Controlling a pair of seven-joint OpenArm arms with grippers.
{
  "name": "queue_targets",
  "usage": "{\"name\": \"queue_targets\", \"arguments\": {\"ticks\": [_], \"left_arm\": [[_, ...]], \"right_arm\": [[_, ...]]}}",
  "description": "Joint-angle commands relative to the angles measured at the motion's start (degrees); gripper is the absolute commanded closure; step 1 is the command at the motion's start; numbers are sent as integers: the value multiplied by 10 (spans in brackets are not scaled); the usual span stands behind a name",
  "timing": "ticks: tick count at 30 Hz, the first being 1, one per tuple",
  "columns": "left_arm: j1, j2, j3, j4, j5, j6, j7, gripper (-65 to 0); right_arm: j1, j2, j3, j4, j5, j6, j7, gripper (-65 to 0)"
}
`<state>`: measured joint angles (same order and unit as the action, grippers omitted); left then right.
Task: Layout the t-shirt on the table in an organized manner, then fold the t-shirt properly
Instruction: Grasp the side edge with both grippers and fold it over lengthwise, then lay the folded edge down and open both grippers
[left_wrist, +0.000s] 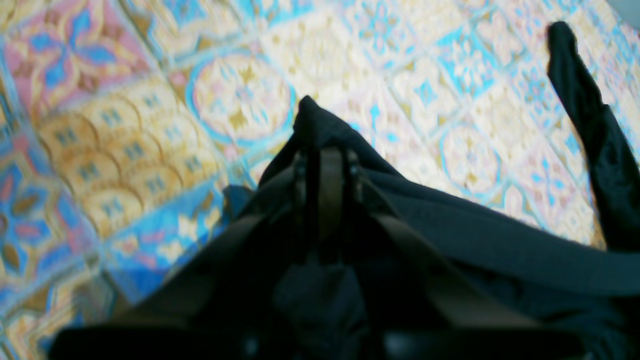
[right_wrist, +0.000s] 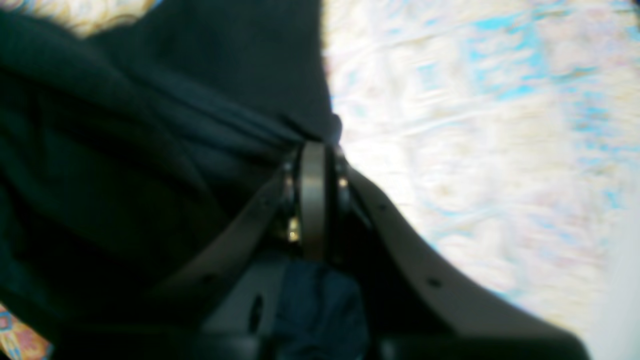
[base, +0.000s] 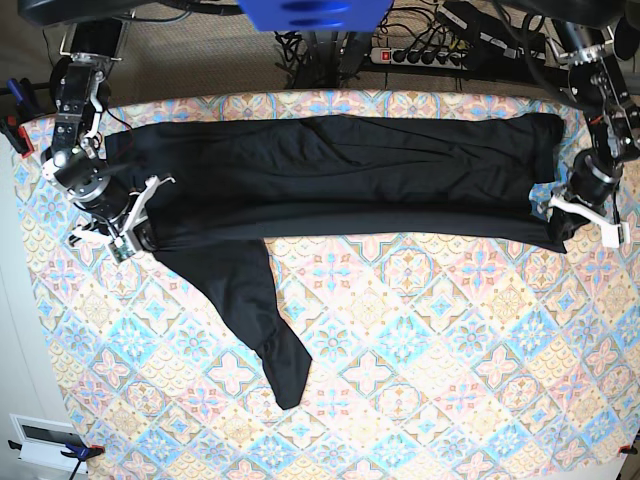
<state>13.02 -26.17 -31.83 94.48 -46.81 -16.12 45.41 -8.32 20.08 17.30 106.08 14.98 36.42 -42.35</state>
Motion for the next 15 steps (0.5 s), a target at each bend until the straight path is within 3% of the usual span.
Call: {"name": "queue_targets", "arguments": {"ticks": [1, 12, 15], "left_arm": [[6, -13, -8, 10, -4, 1, -14, 0], [92, -11, -13, 8, 3, 1, -14, 0], [91, -10, -9, 7, 34, 2, 11, 0]], "right_arm": [[-10, 9, 7, 19, 5, 1, 6, -1], [-104, 9, 7, 31, 3, 0, 5, -2], [-109, 9, 4, 31, 3, -1, -22, -4]]}}
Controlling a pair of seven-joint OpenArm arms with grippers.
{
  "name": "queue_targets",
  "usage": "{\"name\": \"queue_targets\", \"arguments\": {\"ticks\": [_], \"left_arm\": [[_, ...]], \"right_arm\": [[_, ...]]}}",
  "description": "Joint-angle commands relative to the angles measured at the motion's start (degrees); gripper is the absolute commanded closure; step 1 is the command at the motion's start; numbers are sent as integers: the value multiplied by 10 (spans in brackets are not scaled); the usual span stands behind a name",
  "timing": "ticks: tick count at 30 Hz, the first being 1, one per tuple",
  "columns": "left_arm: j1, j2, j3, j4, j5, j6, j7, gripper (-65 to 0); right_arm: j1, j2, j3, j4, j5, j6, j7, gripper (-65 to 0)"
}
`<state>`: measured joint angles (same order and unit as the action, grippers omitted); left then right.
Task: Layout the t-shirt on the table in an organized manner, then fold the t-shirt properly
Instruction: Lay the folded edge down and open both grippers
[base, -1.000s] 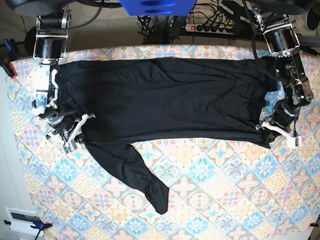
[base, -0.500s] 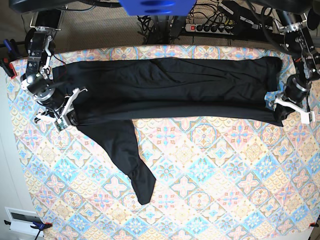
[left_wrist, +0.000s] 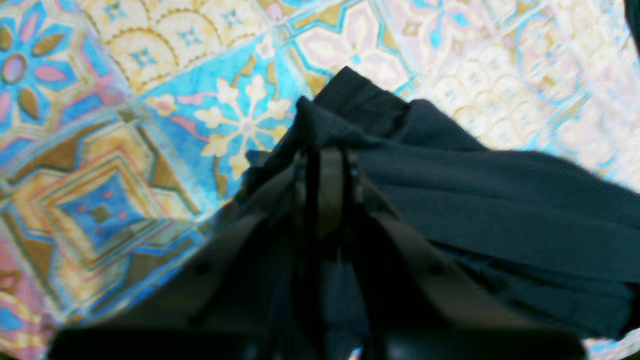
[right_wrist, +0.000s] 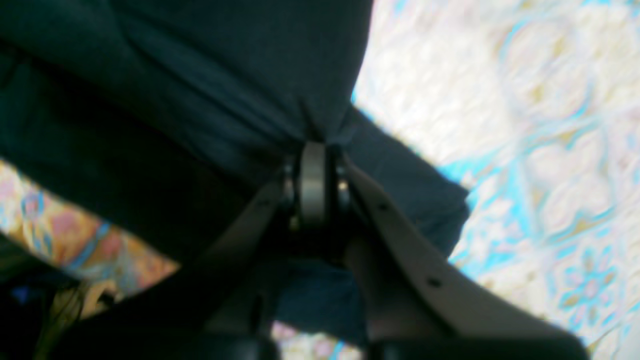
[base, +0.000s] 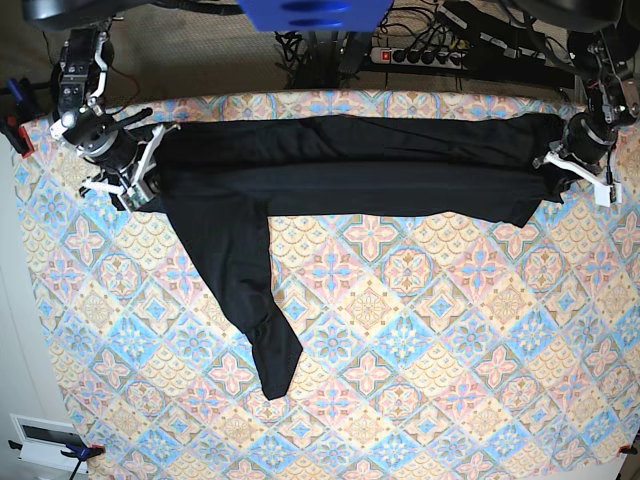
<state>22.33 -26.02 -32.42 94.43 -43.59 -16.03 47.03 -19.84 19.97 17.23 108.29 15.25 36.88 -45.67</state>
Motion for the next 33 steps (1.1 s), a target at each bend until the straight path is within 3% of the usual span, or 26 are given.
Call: {"name": "queue_targets", "arguments": {"ticks": [1, 5, 10, 15, 18, 23, 27, 33], "left_arm": [[-3, -12, 3, 7, 12, 1, 11, 0], [-7, -15, 32, 12, 34, 1, 85, -24], [-2, -11, 12, 42, 32, 1, 93, -103], [-2, 0, -47, 68, -37, 2, 102, -203], [-15, 1, -77, 71, -84, 2, 123, -248], [-53, 19, -76, 71, -113, 3, 127, -257], [-88, 38, -58, 69, -111, 3, 127, -257], [-121, 43, 4, 71, -95, 3, 127, -255]], "right_arm": [[8, 10, 5, 9, -1, -5, -5, -5], [9, 10, 5, 9, -1, -7, -29, -64], [9, 10, 9, 16, -2, -7, -27, -137], [9, 7, 35, 32, -2, -7, -25, -120], [51, 6, 13, 37, 0, -7, -23, -119], [140, 6, -48, 10, 0, -7, -23, -127], [217, 5, -92, -71, -1, -7, -22, -177], [308, -28, -122, -187, -1, -7, 6, -196]]}}
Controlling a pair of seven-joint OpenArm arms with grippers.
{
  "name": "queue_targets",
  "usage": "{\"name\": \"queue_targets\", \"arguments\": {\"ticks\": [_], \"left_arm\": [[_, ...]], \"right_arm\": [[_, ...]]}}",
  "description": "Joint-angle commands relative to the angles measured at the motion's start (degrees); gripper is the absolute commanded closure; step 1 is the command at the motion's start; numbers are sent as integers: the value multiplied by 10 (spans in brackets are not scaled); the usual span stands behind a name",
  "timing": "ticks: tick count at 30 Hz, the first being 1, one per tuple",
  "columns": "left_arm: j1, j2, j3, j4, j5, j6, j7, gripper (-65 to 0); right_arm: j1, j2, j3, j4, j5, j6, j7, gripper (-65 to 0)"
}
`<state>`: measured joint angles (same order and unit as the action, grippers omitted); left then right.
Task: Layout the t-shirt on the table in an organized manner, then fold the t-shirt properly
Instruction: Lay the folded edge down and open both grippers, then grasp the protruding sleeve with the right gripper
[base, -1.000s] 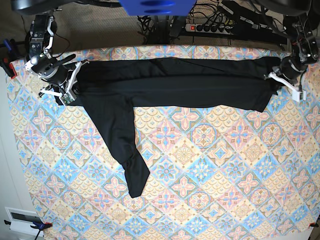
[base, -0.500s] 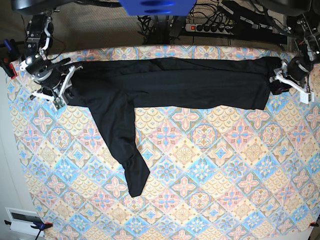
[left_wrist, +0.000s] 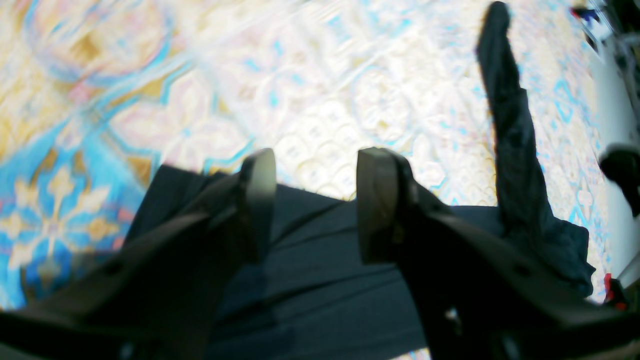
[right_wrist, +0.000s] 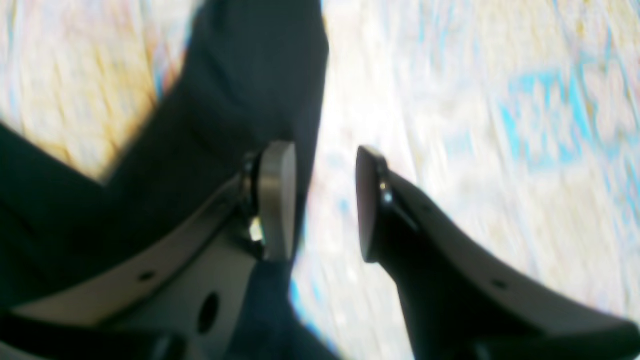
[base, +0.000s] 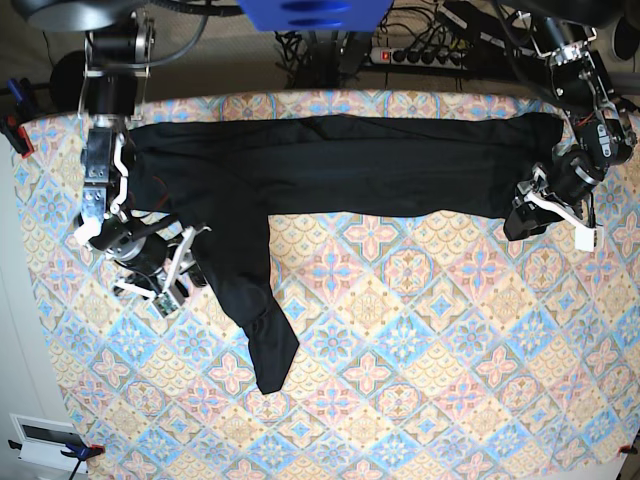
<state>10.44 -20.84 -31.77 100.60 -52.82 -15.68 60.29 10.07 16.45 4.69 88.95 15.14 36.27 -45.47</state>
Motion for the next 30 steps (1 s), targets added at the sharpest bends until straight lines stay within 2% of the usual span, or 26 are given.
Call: {"name": "queue_targets", "arguments": {"ticks": [1, 4, 10, 17, 25, 30], "left_arm": [[-5, -4, 5, 9, 11, 0, -6, -255], [-15, 3, 14, 9, 40, 0, -6, -255], [-16, 18, 14, 7, 45, 0, -6, -255], [-16, 18, 14, 6, 46, 0, -6, -255], [-16, 18, 14, 6, 46, 0, -6, -255], [-16, 19, 14, 6, 46, 0, -6, -255]], "right_arm": [[22, 6, -4, -15, 0, -1, 9, -195], [58, 6, -32, -80, 0, -1, 31, -193], [116, 6, -77, -190, 0, -1, 83, -203], [141, 6, -112, -295, -1, -1, 131, -342], [152, 6, -125, -344, -1, -1, 176, -343], [149, 6, -126, -351, -1, 0, 176, -336]]}}
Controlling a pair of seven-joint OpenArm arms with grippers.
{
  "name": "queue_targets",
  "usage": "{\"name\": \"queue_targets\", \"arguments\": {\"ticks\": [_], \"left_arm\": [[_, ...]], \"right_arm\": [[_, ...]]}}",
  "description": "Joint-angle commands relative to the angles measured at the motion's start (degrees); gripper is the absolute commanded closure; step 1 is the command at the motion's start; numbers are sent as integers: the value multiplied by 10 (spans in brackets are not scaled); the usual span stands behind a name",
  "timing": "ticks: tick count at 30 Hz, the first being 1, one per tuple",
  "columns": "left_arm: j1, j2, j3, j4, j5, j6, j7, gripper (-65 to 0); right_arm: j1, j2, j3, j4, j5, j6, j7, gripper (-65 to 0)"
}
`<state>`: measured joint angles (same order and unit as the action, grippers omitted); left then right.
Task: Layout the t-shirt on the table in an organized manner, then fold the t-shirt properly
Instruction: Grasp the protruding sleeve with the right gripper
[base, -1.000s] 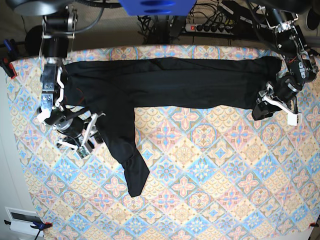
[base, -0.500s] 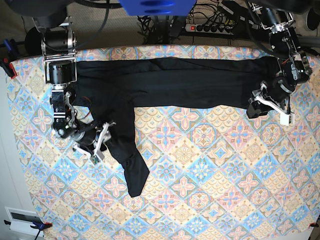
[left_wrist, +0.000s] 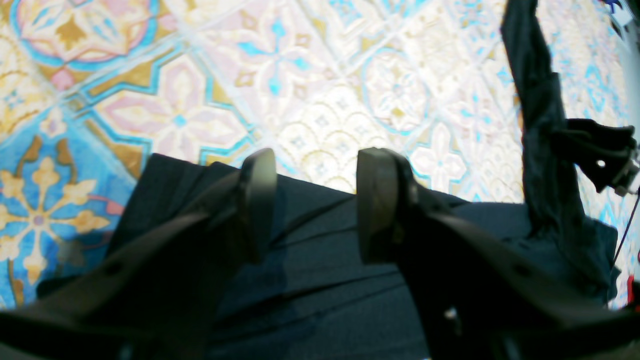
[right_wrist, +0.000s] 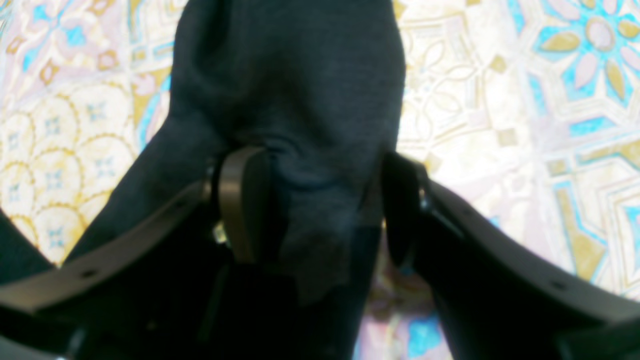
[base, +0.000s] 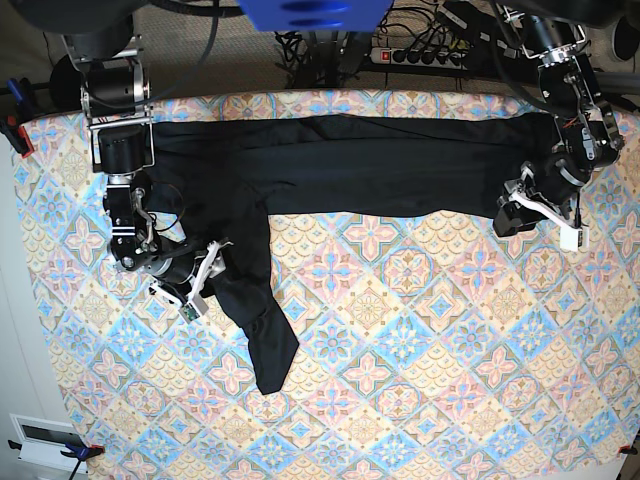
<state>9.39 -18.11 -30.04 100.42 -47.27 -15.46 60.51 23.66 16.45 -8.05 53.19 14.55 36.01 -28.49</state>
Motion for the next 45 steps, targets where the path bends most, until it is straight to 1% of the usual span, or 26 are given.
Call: {"name": "queue_targets", "arguments": {"ticks": [1, 5, 9, 11, 12, 16, 19, 22, 24, 27, 29, 31, 34, 36, 39, 43, 45], "left_arm": [[-6, -8, -3, 8, -10, -2, -8, -255], [-6, -8, -3, 8, -10, -2, -8, -255], [-6, -8, -3, 8, -10, -2, -8, -255], [-6, -8, -3, 8, -10, -2, -8, -255], [-6, -8, -3, 8, -10, -2, -8, -255], [-6, -8, -3, 8, -10, -2, -10, -255], [-6, -8, -3, 8, -10, -2, -10, -255], [-6, -8, -3, 7, -10, -2, -10, -255], [-6, -8, -3, 7, -10, -2, -10, -255], [-6, -8, -3, 7, -10, -2, -10, -255], [-5, -8, -3, 7, -10, -2, -9, -255], [-5, -8, -3, 7, -10, -2, -9, -255], [-3, -8, -3, 7, -10, -2, -9, -255], [-1, -8, -3, 7, -10, -2, -9, -255], [0, -8, -3, 7, -10, -2, -9, -255], [0, -8, -2, 6, -10, -2, -10, -255], [-1, -8, -2, 6, -10, -2, -10, -255]], "right_arm": [[13, 6, 2, 10, 5, 4, 5, -320], [-10, 5, 1, 29, 5, 5, 5, -204], [-33, 5, 1, 81, 5, 4, 5, -65], [-44, 5, 1, 106, 5, 4, 4, -26], [-50, 5, 1, 121, 5, 4, 4, -22], [-88, 4, 1, 217, 8, 5, -27, -23], [-121, -8, 1, 308, 9, 6, -50, -22], [-148, -17, 1, 387, 9, 25, -82, -22], [-168, -23, 0, 433, 10, 32, -100, -22], [-192, -28, -24, 477, 8, 32, -102, -22], [-197, -30, -28, 476, 7, 30, -101, -26], [-196, -44, -13, 459, 6, 29, -101, -29], [-195, -60, 28, 404, 6, 29, -101, -68], [-170, -62, 63, 376, 5, 28, -101, -113], [-128, -62, 91, 341, 5, 28, -101, -163], [-91, -57, 120, 291, 5, 28, -101, -184], [-77, -44, 121, 268, 5, 28, -101, -197]]}}
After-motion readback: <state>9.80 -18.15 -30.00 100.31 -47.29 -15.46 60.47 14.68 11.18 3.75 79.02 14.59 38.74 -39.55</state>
